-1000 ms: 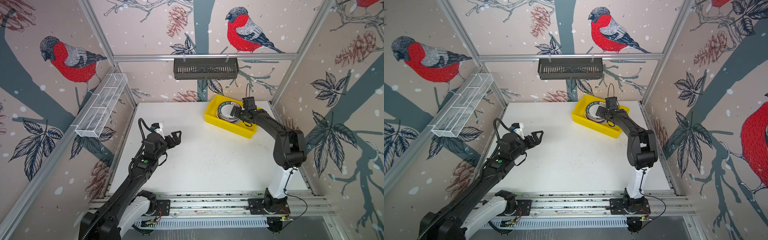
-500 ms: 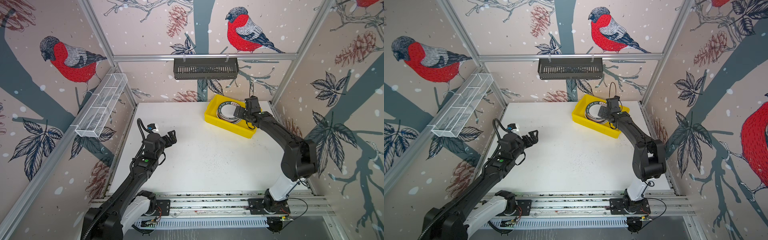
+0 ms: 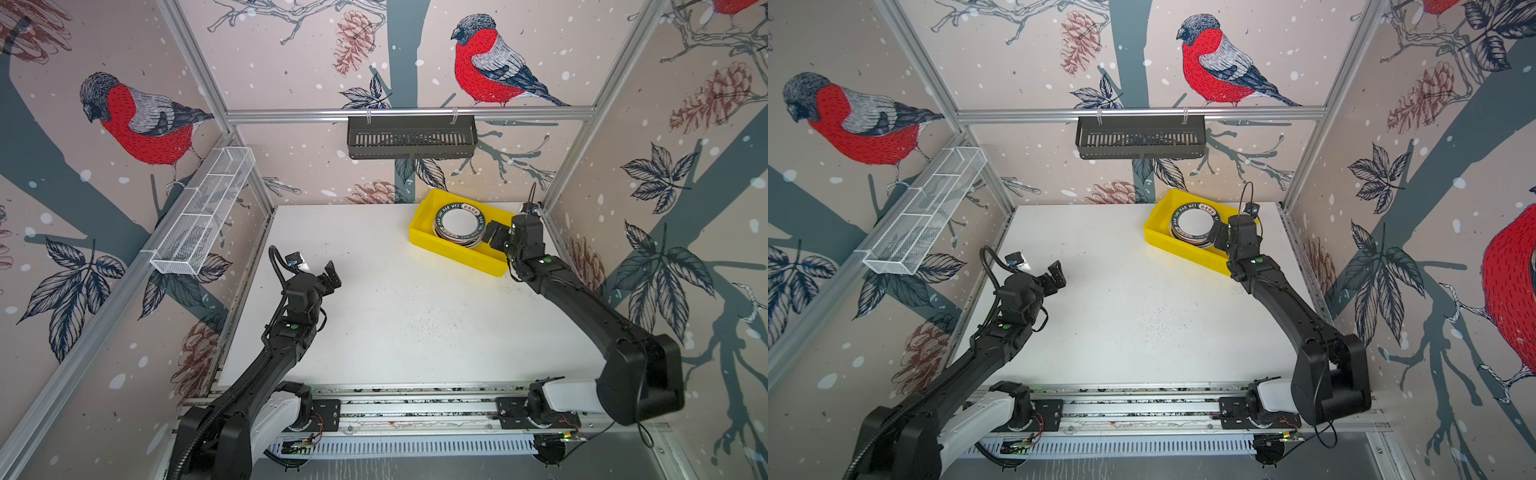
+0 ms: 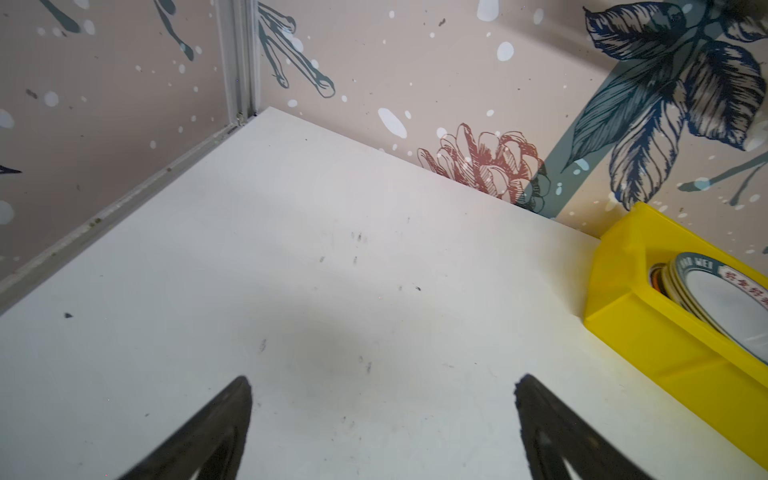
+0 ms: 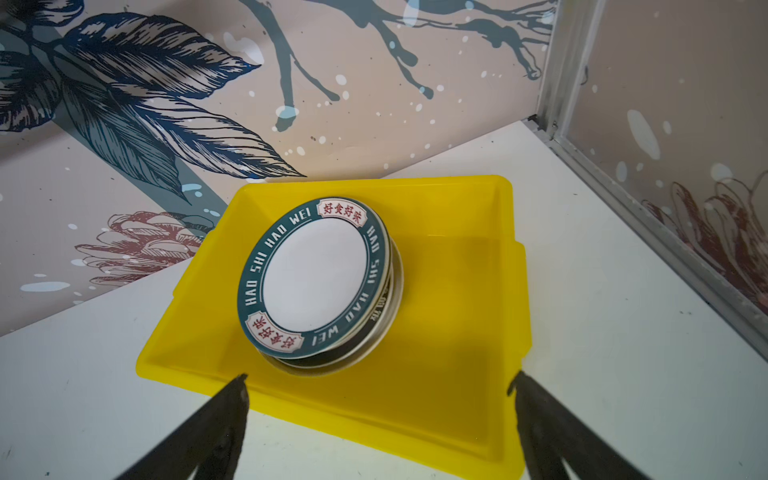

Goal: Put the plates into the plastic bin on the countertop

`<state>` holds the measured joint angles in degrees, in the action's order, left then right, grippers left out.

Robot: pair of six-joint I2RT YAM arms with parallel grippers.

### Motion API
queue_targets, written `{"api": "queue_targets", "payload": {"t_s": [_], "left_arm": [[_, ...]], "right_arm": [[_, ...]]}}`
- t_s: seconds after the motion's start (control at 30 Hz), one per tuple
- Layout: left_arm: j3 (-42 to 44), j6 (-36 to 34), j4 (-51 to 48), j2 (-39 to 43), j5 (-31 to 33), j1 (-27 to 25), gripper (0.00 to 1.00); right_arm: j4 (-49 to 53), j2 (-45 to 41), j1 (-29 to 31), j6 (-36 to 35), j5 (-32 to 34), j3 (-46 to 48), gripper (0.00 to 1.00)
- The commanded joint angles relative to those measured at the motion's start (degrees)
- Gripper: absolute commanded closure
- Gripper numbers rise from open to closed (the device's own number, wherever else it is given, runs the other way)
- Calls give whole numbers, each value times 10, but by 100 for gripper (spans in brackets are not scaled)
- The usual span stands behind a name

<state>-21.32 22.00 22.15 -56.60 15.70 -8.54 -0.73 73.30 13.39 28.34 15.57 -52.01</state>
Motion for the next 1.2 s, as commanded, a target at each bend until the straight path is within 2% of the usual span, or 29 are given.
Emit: {"api": "queue_targets", "payload": {"t_s": [0.0, 0.1, 0.23, 0.33, 0.4, 0.57, 0.67, 0.9, 1.03, 1.1, 1.17], "left_arm": [[32, -34, 148, -11, 10, 41, 2], [62, -48, 206, -34, 10, 68, 2], [68, -58, 229, -78, 22, 81, 2], [72, -63, 269, -112, 22, 82, 2], [91, -62, 329, -129, 26, 82, 2], [82, -77, 347, -177, -5, 85, 3], [74, -91, 353, -201, -13, 85, 3], [68, -91, 344, -203, -18, 86, 3], [56, -111, 338, -213, -37, 86, 3], [52, -126, 344, -219, -32, 86, 3], [53, -134, 356, -223, -31, 90, 2]], "right_arm": [[-122, -63, -2, 4, 41, 87, 1], [-200, -119, -4, -10, 68, 172, 1], [-265, -168, -4, -51, 114, 250, 0], [-296, -180, -9, -65, 147, 291, 1], [-327, -183, -11, -72, 161, 319, 1], [-407, -178, -18, -81, 194, 374, 1], [-436, -169, -23, -91, 201, 395, 1], [-497, -143, -49, -113, 206, 428, 1], [-539, -96, -63, -107, 217, 417, 1], [-499, -74, -65, -114, 228, 382, 1], [-511, -55, -64, -132, 240, 379, 1]]}}
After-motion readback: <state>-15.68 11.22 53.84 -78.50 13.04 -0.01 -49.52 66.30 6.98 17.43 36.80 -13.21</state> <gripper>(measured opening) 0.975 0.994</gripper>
